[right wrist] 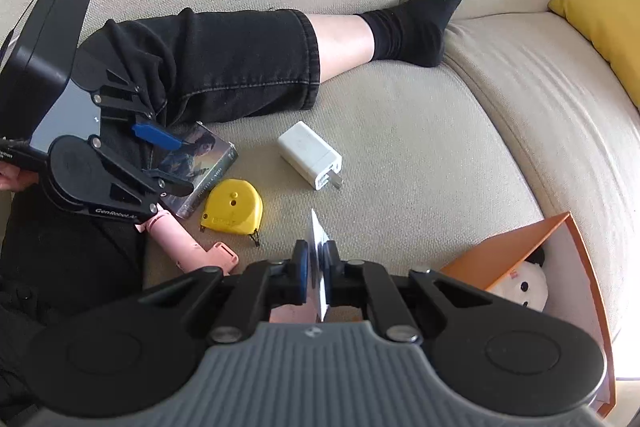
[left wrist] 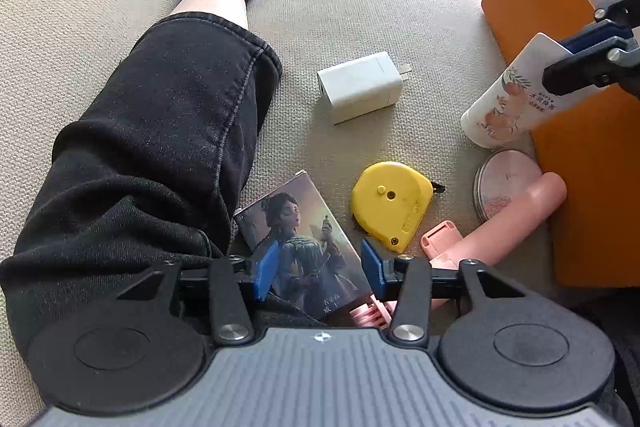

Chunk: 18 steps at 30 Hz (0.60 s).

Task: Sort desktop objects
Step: 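Grasp the photo card box with the left tool while the right tool holds the lotion tube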

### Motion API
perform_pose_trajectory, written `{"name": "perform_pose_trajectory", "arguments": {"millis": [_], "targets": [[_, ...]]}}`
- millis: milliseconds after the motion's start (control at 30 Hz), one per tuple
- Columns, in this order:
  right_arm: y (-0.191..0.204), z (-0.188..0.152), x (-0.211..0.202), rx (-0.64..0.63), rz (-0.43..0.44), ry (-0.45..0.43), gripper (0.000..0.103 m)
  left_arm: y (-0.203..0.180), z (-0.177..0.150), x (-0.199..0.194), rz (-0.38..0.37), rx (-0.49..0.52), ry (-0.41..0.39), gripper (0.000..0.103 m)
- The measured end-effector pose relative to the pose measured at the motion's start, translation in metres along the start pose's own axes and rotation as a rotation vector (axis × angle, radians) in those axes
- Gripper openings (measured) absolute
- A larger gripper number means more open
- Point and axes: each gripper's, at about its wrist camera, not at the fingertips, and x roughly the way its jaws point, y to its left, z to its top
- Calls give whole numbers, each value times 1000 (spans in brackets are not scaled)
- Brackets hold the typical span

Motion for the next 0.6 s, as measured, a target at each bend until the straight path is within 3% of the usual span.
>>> {"name": "perform_pose_trajectory", "arguments": {"millis": [133, 200, 400, 500, 600], "targets": [[-1, -3, 0, 8, 19, -13, 9, -10, 4, 12, 80, -14, 46, 65], [-1, -3, -1, 9, 32, -26, 9, -15, 7, 14, 96, -25, 65, 77], [-2, -6, 2, 31, 39, -39, 8, -36, 12, 36, 201, 29, 139, 91], [-3, -10, 1, 41, 42, -54, 7, -43, 14, 42, 242, 36, 153, 93], [-3, -13, 0, 45, 47, -63, 7, -42, 17, 43, 227, 29, 164, 93]]}}
